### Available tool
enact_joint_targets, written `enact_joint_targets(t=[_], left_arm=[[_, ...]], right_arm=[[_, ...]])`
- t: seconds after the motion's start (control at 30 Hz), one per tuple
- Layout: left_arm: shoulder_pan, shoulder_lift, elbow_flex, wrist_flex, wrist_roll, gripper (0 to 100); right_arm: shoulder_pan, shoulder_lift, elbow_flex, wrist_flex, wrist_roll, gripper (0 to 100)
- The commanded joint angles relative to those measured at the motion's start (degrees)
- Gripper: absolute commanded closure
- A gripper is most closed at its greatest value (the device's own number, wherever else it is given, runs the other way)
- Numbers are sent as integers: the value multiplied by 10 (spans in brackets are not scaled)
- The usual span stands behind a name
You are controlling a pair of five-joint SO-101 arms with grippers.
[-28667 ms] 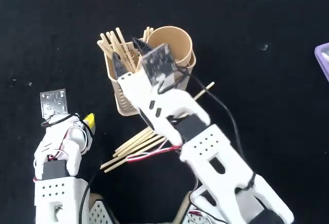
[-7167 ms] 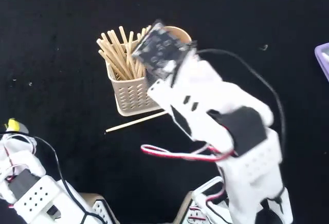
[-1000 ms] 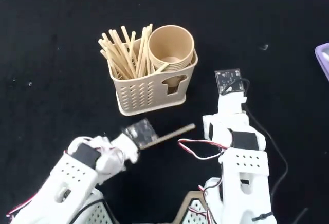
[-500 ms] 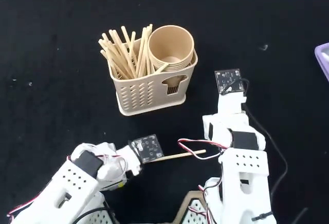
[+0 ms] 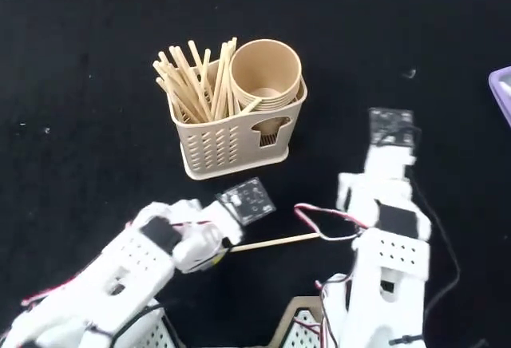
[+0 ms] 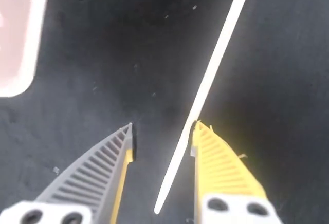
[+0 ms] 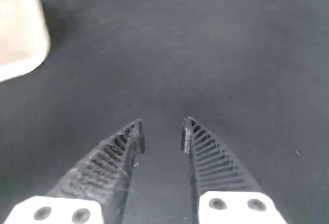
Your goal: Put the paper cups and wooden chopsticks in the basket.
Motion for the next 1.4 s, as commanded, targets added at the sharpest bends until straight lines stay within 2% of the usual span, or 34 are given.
enact_joint_targets(t=[0.0,0.13,0.37,0.6,0.67,0.77,0.83,0.97,1.17,1.37], left_arm=[[31,117,-83,-52,9,805],[57,205,-130,-75,9,805],[70,311,-166,-120,9,809],[72,324,-175,-118,9,812],[73,324,-174,-116,9,865],[73,324,-187,-76,6,980],[71,324,-200,-42,5,955],[71,310,-232,18,4,970],[64,210,-262,113,4,970],[1,72,-263,184,8,970]], right_arm=[[60,-7,-15,-25,-20,869],[91,-6,-18,-30,-21,871],[90,-6,-17,-30,-22,870],[88,-6,-16,-30,-21,869],[88,-6,-16,-30,-21,869],[88,-6,-16,-30,-21,869],[88,-6,-16,-30,-21,869],[88,-6,-16,-30,-21,868],[88,-6,-16,-30,-21,868],[87,-3,-15,-30,-22,869]])
